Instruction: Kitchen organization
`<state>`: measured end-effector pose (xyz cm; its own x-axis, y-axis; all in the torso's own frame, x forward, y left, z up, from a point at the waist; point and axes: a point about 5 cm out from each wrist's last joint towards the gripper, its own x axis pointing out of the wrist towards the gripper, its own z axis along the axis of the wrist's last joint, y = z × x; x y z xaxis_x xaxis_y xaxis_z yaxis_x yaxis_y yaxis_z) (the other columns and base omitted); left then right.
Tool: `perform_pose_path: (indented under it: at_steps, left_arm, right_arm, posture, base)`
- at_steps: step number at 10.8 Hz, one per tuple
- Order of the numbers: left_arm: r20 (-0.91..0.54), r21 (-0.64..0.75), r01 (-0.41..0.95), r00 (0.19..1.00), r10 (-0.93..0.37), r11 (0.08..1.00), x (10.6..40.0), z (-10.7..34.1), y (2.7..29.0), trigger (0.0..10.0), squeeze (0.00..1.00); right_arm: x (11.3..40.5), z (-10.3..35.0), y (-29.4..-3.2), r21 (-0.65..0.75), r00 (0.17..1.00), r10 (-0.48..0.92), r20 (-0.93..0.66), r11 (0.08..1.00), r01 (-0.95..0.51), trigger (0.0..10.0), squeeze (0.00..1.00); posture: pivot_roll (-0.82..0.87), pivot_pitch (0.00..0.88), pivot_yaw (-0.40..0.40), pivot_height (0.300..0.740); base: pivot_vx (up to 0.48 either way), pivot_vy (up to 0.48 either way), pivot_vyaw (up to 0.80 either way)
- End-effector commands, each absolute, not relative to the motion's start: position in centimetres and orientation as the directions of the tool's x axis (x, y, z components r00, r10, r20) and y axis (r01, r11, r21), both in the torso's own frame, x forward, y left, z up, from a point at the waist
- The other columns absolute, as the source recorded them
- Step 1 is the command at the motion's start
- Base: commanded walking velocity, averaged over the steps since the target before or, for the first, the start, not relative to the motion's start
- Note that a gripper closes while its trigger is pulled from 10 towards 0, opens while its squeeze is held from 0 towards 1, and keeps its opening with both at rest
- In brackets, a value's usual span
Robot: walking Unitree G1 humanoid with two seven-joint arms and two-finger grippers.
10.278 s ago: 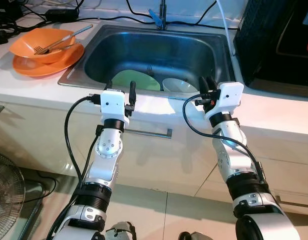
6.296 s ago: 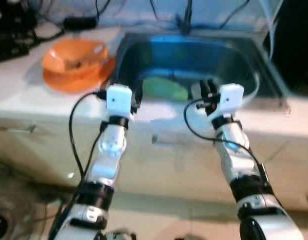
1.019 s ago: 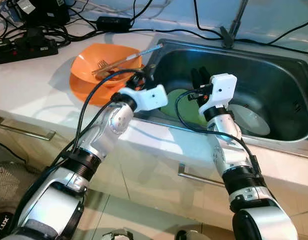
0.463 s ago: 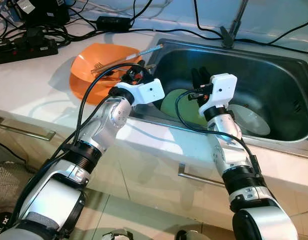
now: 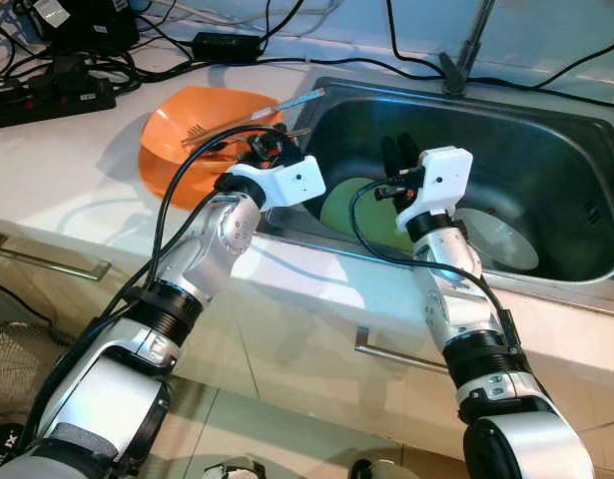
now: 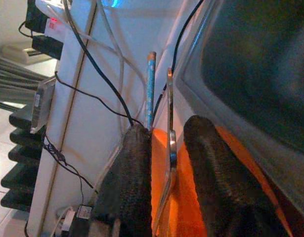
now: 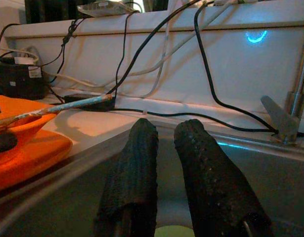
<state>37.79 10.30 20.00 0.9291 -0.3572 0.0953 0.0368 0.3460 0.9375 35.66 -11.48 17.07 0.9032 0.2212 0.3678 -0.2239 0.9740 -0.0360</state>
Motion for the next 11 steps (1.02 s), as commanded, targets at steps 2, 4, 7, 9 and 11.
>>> perform_pose_path:
  at_steps: [2, 4, 7, 9, 11]
  left_arm:
    - [0.111, 0.939, 0.019, 0.928, -0.355, 0.345, 38.0, 20.8, 10.2, 0.0, 0.00]
    - [0.112, 0.938, 0.020, 0.928, -0.356, 0.346, 38.0, 20.8, 10.2, 0.0, 0.00]
    - [0.120, 0.936, 0.014, 0.927, -0.355, 0.352, 38.0, 21.0, 10.2, 0.0, 0.00]
    - [0.130, 0.934, 0.007, 0.924, -0.360, 0.356, 37.9, 21.2, 10.1, 0.0, 0.00]
    - [0.192, 0.915, -0.024, 0.903, -0.383, 0.402, 37.6, 22.7, 9.4, 0.0, 0.00]
  right_arm:
    - [35.3, 15.0, -11.9, 0.005, 0.932, 0.195, 0.306, 0.978, -0.206, 10.0, 0.00]
    - [35.3, 14.9, -11.9, 0.004, 0.934, 0.193, 0.302, 0.979, -0.204, 10.0, 0.00]
    - [35.3, 14.9, -11.9, 0.003, 0.934, 0.194, 0.300, 0.979, -0.205, 10.0, 0.00]
    - [35.3, 14.9, -11.9, 0.003, 0.934, 0.193, 0.300, 0.979, -0.203, 10.0, 0.00]
    - [35.3, 14.9, -12.0, 0.003, 0.934, 0.193, 0.300, 0.979, -0.203, 10.0, 0.00]
  posture:
    - [0.11, 0.077, 0.021, 0.740]
    - [0.11, 0.076, 0.019, 0.740]
    - [0.12, 0.076, 0.018, 0.740]
    - [0.12, 0.074, 0.017, 0.740]
    - [0.12, 0.076, 0.016, 0.740]
  base:
    - [0.000, 0.000, 0.00]
    - [0.000, 0.000, 0.00]
    - [0.000, 0.000, 0.00]
    - [0.000, 0.000, 0.00]
    - [0.000, 0.000, 0.00]
